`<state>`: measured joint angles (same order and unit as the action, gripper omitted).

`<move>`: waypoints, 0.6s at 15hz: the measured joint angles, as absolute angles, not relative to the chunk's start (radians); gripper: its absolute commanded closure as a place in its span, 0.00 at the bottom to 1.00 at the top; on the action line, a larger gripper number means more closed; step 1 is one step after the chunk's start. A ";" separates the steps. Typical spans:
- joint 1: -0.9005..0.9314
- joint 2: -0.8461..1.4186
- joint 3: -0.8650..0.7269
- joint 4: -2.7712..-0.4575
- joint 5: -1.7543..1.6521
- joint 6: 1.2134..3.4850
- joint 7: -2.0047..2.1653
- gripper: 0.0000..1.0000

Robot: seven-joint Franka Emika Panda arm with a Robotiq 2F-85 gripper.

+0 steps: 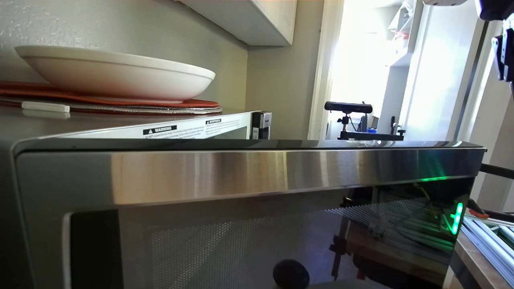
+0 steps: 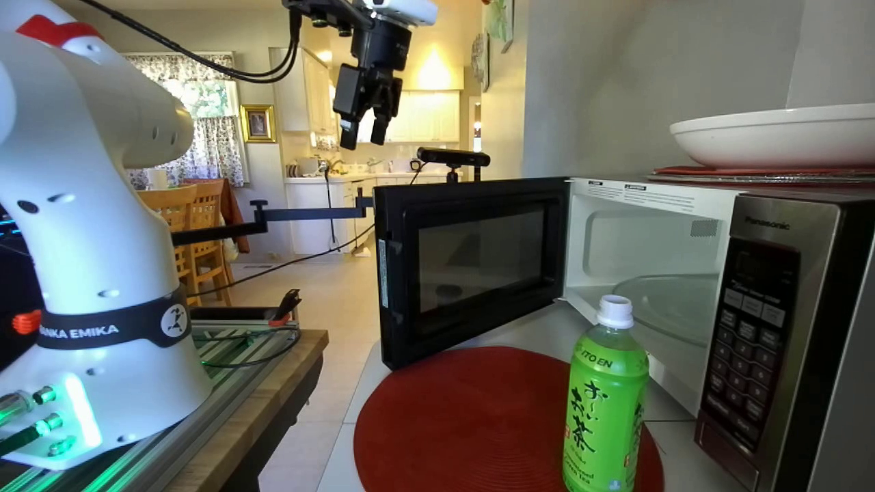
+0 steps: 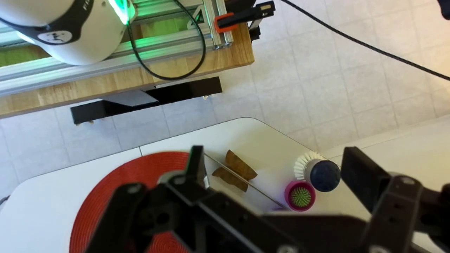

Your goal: Close the microwave door.

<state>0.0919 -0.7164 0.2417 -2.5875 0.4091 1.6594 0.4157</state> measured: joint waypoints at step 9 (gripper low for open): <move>0.108 -0.769 0.285 -2.711 0.487 1.850 0.442 0.00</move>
